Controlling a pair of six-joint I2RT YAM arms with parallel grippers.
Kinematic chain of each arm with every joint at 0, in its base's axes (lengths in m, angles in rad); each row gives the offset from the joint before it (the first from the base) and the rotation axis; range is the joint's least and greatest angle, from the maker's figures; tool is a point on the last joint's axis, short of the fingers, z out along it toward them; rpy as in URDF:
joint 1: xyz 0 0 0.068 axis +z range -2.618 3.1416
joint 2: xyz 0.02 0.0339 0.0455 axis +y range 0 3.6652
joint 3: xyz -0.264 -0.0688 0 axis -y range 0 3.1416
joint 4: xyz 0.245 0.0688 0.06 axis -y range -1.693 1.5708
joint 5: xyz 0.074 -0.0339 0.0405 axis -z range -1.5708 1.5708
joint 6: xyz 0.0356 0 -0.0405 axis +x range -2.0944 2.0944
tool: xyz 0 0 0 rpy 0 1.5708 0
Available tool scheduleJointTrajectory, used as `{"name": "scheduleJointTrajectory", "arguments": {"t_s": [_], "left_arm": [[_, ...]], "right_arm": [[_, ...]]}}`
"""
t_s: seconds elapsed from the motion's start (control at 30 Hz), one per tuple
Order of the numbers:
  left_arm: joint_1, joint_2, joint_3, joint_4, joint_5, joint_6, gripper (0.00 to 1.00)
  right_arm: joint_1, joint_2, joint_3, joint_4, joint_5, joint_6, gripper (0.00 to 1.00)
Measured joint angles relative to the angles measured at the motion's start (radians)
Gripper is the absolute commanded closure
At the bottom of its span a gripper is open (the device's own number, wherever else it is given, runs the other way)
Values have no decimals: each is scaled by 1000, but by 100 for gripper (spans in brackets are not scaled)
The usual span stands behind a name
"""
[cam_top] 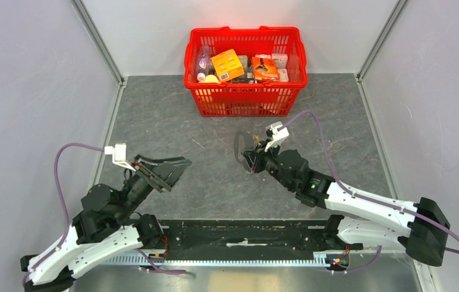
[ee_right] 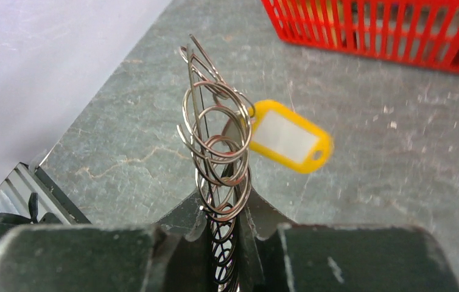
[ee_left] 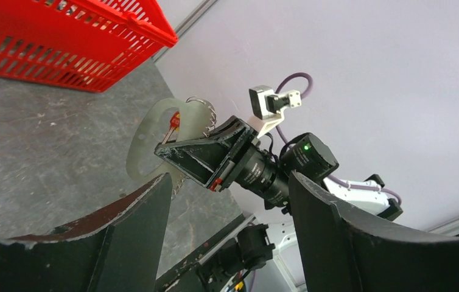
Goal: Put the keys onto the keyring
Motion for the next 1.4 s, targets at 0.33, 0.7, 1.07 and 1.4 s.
{"name": "scheduleJointTrajectory", "arguments": {"t_s": [0.33, 0.7, 1.07, 1.4], "left_arm": [[0, -128, -8, -142, -25, 0, 23], [0, -188, -37, -224, -25, -10, 23], [0, -199, -37, -243, -25, -27, 23], [0, -198, -37, -244, -26, -27, 23]], "right_arm": [[-103, 133, -44, -72, -59, 376, 85], [-226, 504, -107, 101, -219, 760, 78], [-264, 664, -106, 303, -324, 900, 44], [-265, 591, -106, 219, -333, 867, 22]]}}
